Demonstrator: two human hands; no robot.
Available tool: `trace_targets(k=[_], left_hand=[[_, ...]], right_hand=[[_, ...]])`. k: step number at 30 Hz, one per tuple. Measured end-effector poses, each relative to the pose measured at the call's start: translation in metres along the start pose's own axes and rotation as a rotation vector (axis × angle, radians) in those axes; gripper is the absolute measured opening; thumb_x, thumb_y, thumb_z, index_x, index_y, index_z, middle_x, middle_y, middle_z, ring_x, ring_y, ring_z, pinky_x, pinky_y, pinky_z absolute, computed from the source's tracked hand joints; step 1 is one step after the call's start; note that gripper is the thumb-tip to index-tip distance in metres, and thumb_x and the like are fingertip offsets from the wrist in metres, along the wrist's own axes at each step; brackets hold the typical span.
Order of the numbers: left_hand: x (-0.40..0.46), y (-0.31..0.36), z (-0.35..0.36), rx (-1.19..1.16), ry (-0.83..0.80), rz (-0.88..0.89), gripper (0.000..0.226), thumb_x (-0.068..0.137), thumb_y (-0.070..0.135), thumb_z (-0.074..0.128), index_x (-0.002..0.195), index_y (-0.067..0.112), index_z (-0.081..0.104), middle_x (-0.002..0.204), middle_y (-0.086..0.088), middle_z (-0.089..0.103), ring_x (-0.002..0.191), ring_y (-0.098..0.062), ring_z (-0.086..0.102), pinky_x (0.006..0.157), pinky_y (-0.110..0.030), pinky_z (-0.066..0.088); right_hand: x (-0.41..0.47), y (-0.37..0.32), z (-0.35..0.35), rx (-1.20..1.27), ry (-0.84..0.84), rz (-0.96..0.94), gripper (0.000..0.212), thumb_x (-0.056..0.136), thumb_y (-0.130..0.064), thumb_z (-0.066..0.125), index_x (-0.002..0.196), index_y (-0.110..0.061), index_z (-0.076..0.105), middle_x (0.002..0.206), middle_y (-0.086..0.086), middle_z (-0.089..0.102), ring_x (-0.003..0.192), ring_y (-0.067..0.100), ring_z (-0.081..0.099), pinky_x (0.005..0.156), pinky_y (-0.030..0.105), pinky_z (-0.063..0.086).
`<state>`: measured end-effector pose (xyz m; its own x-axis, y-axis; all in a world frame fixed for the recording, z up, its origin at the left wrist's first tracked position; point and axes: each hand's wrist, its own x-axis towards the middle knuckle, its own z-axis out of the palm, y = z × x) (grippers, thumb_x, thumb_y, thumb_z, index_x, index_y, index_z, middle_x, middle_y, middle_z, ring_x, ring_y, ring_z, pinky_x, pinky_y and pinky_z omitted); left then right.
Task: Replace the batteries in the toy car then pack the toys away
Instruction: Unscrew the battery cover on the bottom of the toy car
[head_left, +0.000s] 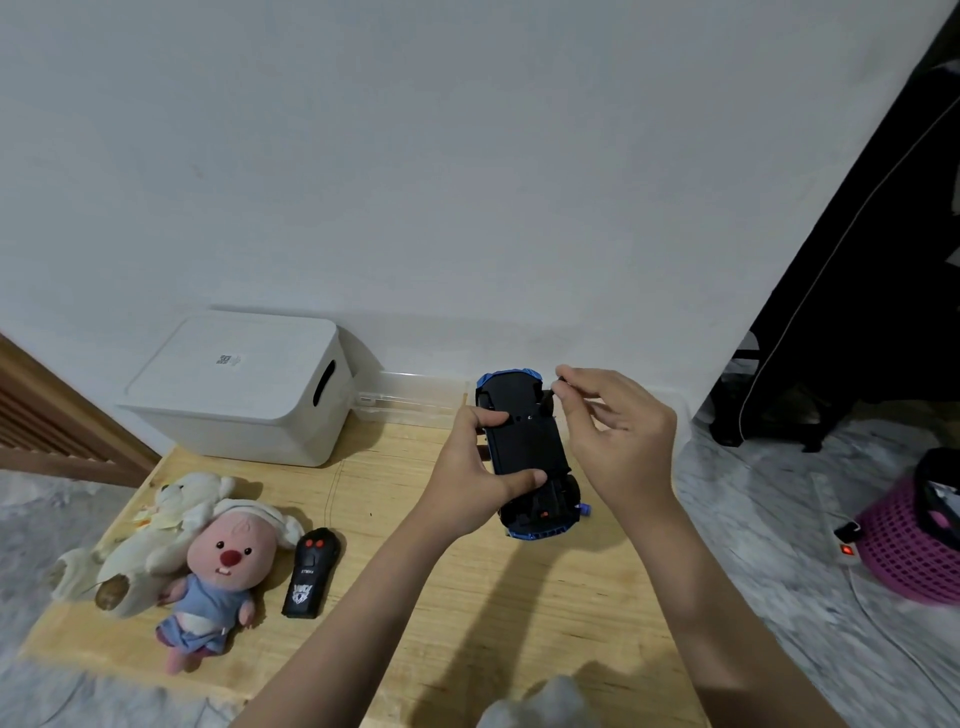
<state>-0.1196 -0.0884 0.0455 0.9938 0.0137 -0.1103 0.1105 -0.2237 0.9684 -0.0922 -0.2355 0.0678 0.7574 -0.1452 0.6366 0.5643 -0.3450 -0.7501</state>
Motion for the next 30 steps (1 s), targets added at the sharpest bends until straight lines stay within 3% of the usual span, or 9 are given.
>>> trace_targets(k=[5,9,11,14,17,21,27,30], left_hand=[[0.0,-0.001,-0.003,0.005,0.011,0.019,0.06,0.065,0.014,0.085,0.102,0.034,0.042,0.112,0.008,0.053,0.109,-0.019,0.055,0.089,-0.043,0.053],[-0.003,0.0,-0.003,0.015,0.017,0.032,0.059,0.057,0.026,0.082,0.098,0.038,0.042,0.114,0.006,0.054,0.111,-0.02,0.054,0.091,-0.048,0.051],[-0.004,-0.001,-0.003,0.013,0.013,0.036,0.058,0.059,0.024,0.083,0.099,0.037,0.042,0.114,0.005,0.054,0.112,-0.02,0.054,0.092,-0.049,0.05],[-0.005,-0.002,-0.003,0.002,0.021,0.035,0.059,0.061,0.019,0.084,0.1,0.035,0.043,0.114,0.004,0.053,0.112,-0.021,0.054,0.093,-0.047,0.05],[-0.006,-0.002,-0.005,-0.012,0.035,0.019,0.059,0.063,0.016,0.085,0.1,0.034,0.043,0.114,0.005,0.053,0.11,-0.021,0.055,0.089,-0.043,0.053],[-0.005,-0.003,-0.008,-0.025,0.047,0.022,0.058,0.067,0.009,0.084,0.1,0.033,0.043,0.113,0.005,0.053,0.109,-0.021,0.056,0.087,-0.04,0.054],[-0.006,-0.002,-0.008,-0.035,0.057,0.026,0.057,0.067,0.008,0.083,0.101,0.03,0.043,0.111,0.008,0.053,0.11,-0.023,0.055,0.088,-0.042,0.053],[-0.006,-0.002,-0.008,-0.034,0.06,0.024,0.057,0.068,0.008,0.083,0.102,0.03,0.043,0.111,0.008,0.052,0.11,-0.022,0.055,0.089,-0.042,0.053]], right_hand=[[0.001,-0.006,-0.003,0.159,-0.027,0.222,0.014,0.077,-0.005,0.076,0.078,-0.018,0.069,0.083,-0.003,0.071,0.086,0.015,0.069,0.071,0.034,0.059],[0.003,-0.011,-0.003,0.249,-0.02,0.284,0.019,0.074,0.0,0.077,0.072,-0.012,0.063,0.077,0.004,0.07,0.076,0.012,0.069,0.065,0.025,0.056],[0.004,-0.013,-0.002,0.262,-0.004,0.283,0.023,0.073,0.001,0.077,0.076,-0.017,0.064,0.073,0.004,0.068,0.071,0.008,0.067,0.063,0.019,0.054],[0.004,-0.012,-0.003,0.246,-0.028,0.235,0.017,0.073,-0.001,0.078,0.079,-0.015,0.071,0.072,-0.003,0.071,0.072,0.008,0.068,0.064,0.022,0.056],[0.001,-0.009,-0.006,0.189,-0.068,0.194,0.012,0.076,-0.004,0.076,0.084,-0.012,0.073,0.082,-0.002,0.072,0.081,0.012,0.07,0.07,0.027,0.058],[0.0,-0.01,-0.006,0.152,-0.081,0.142,0.015,0.079,-0.003,0.073,0.088,-0.015,0.072,0.089,-0.004,0.07,0.087,0.006,0.067,0.07,0.023,0.057],[0.001,-0.012,-0.003,0.147,-0.029,0.138,0.017,0.072,-0.001,0.079,0.082,-0.011,0.071,0.079,0.004,0.065,0.071,0.006,0.064,0.059,0.018,0.055],[0.002,-0.012,-0.002,0.167,-0.024,0.163,0.021,0.073,0.003,0.076,0.087,-0.013,0.071,0.078,0.003,0.067,0.072,0.006,0.065,0.063,0.016,0.054]])
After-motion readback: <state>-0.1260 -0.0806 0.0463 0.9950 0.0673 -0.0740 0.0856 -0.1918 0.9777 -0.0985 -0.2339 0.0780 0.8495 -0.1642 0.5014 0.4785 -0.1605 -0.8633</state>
